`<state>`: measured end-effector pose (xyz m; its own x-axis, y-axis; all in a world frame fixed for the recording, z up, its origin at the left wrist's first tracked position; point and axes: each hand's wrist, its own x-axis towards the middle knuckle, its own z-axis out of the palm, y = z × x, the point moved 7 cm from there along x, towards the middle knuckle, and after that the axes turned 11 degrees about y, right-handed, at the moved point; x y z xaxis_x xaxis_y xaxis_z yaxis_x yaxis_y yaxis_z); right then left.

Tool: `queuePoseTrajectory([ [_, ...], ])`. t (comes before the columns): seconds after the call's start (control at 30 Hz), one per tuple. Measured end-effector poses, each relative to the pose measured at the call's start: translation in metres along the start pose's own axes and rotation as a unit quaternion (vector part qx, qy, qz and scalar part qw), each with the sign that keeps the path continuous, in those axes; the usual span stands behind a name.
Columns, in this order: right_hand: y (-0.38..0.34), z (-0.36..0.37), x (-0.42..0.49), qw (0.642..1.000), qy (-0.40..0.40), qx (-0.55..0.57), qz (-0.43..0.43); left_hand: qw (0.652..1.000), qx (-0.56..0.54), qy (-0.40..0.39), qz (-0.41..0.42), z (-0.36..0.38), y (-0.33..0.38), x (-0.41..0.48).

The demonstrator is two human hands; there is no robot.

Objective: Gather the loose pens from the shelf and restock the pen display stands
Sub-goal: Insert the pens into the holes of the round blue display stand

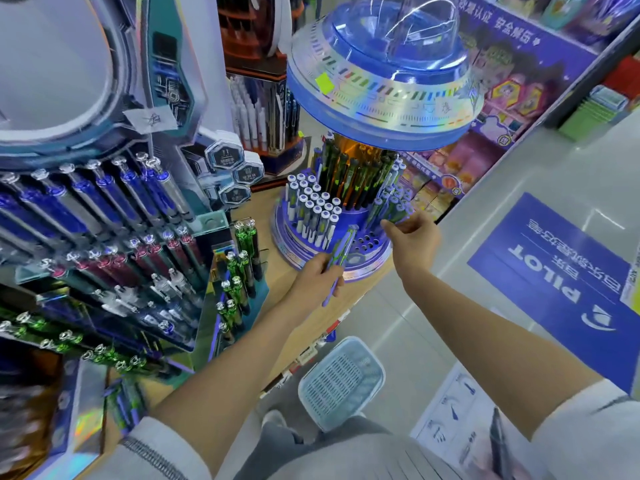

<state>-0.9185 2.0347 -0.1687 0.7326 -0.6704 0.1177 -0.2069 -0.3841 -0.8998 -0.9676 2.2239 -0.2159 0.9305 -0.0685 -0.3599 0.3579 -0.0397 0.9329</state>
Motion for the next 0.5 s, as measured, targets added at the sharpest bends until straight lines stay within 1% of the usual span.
queuePoseTrajectory([
  [0.33,0.001,0.003,0.001,1.000,0.022,-0.010,0.011,1.000,-0.008,-0.015,-0.008,-0.002,-0.006,0.001],
  [0.5,0.011,0.013,-0.003,1.000,0.006,-0.024,0.013,1.000,-0.011,-0.015,-0.010,-0.006,-0.006,0.002],
])
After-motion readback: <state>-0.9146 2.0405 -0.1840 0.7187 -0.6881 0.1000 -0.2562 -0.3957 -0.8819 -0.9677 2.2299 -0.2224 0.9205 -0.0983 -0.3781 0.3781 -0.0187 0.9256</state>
